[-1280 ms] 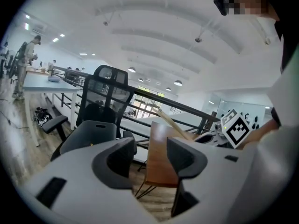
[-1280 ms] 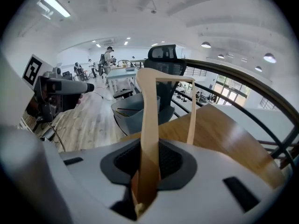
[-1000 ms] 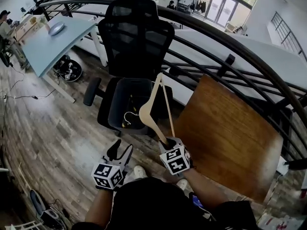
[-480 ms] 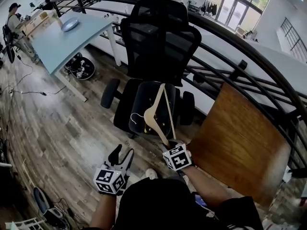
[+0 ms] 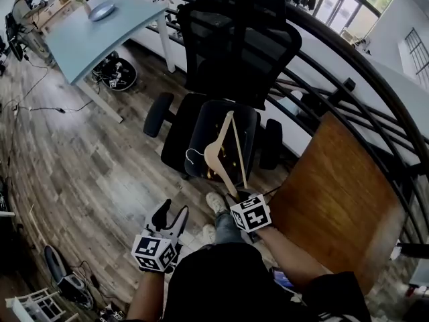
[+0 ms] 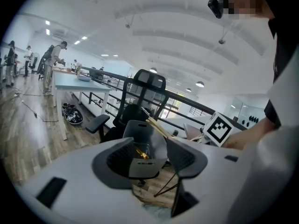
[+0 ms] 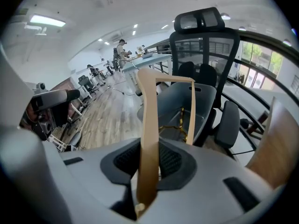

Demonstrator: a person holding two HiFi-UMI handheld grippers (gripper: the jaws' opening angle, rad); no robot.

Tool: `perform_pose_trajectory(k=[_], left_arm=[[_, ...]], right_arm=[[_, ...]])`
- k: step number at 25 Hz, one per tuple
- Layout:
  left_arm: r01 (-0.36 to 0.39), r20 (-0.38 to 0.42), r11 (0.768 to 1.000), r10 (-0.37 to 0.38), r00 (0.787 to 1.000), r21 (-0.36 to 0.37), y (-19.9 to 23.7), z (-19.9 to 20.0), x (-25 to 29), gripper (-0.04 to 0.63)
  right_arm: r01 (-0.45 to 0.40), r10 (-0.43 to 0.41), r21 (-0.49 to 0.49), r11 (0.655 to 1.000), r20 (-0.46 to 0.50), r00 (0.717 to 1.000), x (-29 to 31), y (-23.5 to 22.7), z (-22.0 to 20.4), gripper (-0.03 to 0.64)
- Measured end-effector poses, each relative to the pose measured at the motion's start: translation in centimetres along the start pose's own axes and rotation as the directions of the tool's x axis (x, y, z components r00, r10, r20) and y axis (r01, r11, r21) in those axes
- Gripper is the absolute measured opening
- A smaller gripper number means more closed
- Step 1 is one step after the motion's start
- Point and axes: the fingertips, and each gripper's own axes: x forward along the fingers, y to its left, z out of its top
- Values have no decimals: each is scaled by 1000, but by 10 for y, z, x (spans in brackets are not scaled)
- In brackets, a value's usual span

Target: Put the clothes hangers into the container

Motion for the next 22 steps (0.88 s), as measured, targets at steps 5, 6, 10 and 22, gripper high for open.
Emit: perform_pose_trajectory(k=[5, 6, 10, 22], left_arm=[[-9, -16, 1000, 9, 1000, 8, 10, 7, 15, 229], [-12, -16, 1000, 12, 1000, 10, 11, 10, 19, 229], [-21, -18, 1000, 22, 1000, 11, 19, 20, 33, 229], [-62, -60, 998, 59, 996, -34, 43, 24, 61, 229]], right_arm=[[-66, 69, 90, 994, -37, 997, 18, -6, 9, 74], [-79, 85, 116, 990, -45, 995, 23, -9, 11, 74], [-90, 111, 194, 977, -98, 989, 49, -30, 18, 74], [-48, 133, 302, 952, -268, 954, 109, -65, 25, 75]])
